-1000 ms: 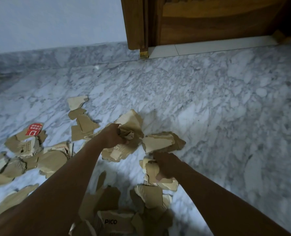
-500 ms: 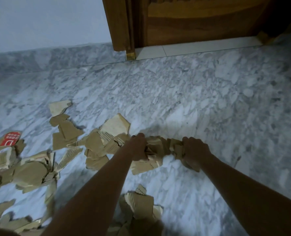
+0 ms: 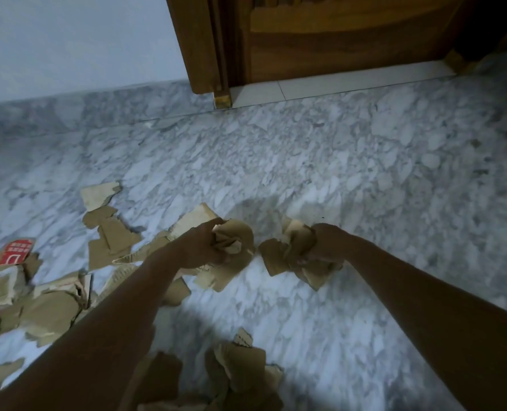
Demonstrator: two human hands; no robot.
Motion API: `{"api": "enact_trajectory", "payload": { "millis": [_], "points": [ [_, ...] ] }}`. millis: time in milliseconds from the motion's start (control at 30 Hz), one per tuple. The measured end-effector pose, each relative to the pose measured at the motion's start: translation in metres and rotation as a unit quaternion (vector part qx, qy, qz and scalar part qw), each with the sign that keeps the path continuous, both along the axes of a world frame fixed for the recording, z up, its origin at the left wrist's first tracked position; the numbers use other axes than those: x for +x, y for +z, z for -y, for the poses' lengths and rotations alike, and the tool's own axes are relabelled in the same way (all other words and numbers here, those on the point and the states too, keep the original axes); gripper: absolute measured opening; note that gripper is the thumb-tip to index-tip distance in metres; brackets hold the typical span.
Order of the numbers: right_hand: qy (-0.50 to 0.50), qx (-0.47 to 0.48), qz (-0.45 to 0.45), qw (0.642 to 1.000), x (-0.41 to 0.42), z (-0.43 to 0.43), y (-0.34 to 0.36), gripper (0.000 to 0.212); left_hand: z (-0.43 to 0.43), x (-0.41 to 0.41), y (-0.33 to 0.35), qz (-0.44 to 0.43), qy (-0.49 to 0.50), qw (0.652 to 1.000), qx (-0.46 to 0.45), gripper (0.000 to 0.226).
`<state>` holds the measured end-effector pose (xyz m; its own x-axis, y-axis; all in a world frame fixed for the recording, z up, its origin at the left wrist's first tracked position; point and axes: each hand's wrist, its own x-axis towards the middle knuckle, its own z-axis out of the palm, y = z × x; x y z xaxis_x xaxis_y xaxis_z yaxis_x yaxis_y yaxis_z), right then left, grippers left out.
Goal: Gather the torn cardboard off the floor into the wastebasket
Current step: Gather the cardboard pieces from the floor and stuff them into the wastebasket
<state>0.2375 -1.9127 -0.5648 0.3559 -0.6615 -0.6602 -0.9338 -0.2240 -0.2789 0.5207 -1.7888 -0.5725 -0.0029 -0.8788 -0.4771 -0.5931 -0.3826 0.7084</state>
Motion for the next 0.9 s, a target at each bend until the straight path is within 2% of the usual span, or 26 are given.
{"api": "enact_trajectory", "payload": {
  "millis": [67, 133, 233, 267, 367, 467, 533, 600, 667, 767, 900],
  "points": [
    [0.05, -0.003, -0.014, 0.999, 0.024, -0.002, 0.0, 0.076, -0.007, 0.013, 0.003, -0.002, 0.035, 0.999, 0.006, 0.056],
    [0.072, 0.003, -0.044, 0.996, 0.046, -0.017, -0.011, 0.083, -0.018, 0.018, 0.008, 0.018, 0.045, 0.999, 0.018, 0.068],
    [0.017, -0.029, -0.058, 0.998, 0.068, -0.046, -0.032, 0.081, -0.03, 0.024, 0.002, 0.01, 0.056, 0.998, 0.04, 0.081],
    [-0.009, -0.051, -0.052, 0.997, 0.07, -0.054, -0.038, 0.079, -0.033, 0.022, 0.002, 0.009, 0.053, 0.998, 0.043, 0.077],
    [-0.051, -0.07, -0.031, 0.996, 0.068, -0.063, -0.046, 0.079, -0.036, 0.014, -0.002, 0.034, 0.025, 0.998, 0.04, 0.049],
    [-0.086, -0.077, -0.018, 0.993, 0.058, -0.064, -0.045, 0.082, -0.035, 0.006, -0.012, 0.061, 0.0, 0.997, 0.04, 0.06],
    [-0.066, -0.065, -0.013, 0.996, 0.047, -0.066, -0.041, 0.068, -0.031, -0.004, -0.01, 0.062, -0.019, 0.997, 0.031, 0.064],
    [-0.03, -0.041, -0.016, 0.999, 0.034, -0.067, -0.033, 0.057, -0.025, -0.013, -0.006, 0.067, -0.045, 0.996, 0.034, 0.055],
    [-0.019, -0.03, -0.011, 0.999, 0.019, -0.069, -0.018, 0.058, -0.018, -0.021, 0.0, 0.086, -0.092, 0.991, 0.042, 0.051],
    [-0.045, -0.019, -0.003, 0.999, -0.006, -0.074, 0.013, 0.055, -0.007, -0.036, 0.013, 0.095, -0.167, 0.979, 0.066, 0.062],
    [-0.072, 0.006, -0.016, 0.997, -0.034, -0.084, 0.04, 0.059, 0.008, -0.063, 0.03, 0.138, -0.255, 0.949, 0.126, 0.034]
  ]
}}
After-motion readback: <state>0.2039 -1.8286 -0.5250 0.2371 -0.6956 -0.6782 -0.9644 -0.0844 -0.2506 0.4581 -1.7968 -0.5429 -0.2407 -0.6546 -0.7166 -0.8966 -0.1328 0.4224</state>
